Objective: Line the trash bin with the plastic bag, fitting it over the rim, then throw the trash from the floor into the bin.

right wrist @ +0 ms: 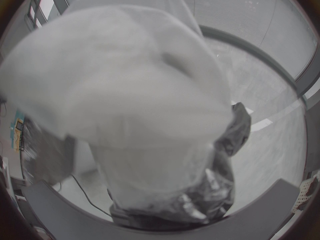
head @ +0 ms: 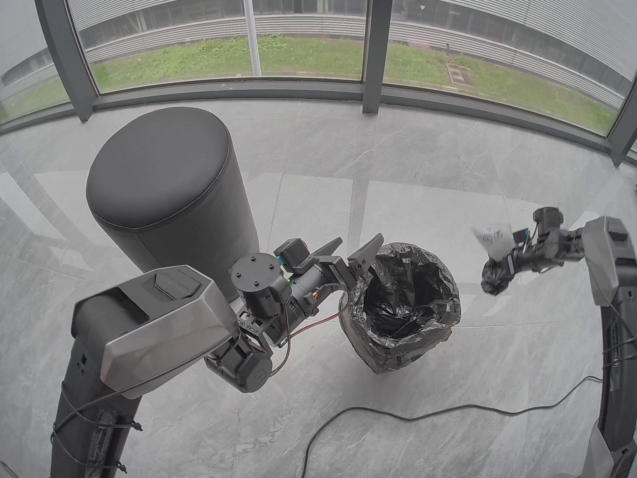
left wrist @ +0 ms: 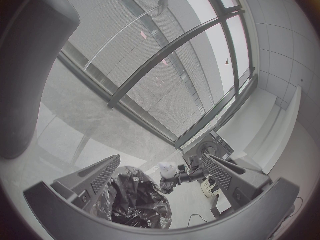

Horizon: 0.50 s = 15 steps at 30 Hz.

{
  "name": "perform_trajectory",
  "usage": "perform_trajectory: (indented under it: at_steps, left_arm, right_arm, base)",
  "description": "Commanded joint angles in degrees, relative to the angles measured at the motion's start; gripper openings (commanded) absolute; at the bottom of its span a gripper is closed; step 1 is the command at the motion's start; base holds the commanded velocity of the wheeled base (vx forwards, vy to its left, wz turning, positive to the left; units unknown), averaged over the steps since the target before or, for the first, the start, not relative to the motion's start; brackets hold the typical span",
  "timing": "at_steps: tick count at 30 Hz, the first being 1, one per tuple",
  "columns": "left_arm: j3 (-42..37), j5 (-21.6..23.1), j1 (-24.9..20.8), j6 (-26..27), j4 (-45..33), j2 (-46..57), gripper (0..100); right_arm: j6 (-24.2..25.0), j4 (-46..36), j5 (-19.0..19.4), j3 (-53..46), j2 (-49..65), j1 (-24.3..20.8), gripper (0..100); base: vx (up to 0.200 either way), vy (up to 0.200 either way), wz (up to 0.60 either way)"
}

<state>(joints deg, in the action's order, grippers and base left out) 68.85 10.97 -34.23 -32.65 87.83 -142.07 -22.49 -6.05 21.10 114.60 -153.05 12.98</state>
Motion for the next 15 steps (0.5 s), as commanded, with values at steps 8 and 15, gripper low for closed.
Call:
perform_trajectory:
  at_steps: [8,15]
  left_arm:
    - [-13.6,-0.9,0.2,8.8,0.3,19.3,100]
    - [-15.2,-1.0,1.4,8.9,0.3,19.6,100]
  right_arm:
    - [5.8,-24.2,0.6,0.0,35.8,-17.9,0]
    - [4.7,-31.0,0.0,0.0,28.0,-28.3,0]
  base:
    - [0.0,0.0,0.0]
    - [0.0,0.0,0.0]
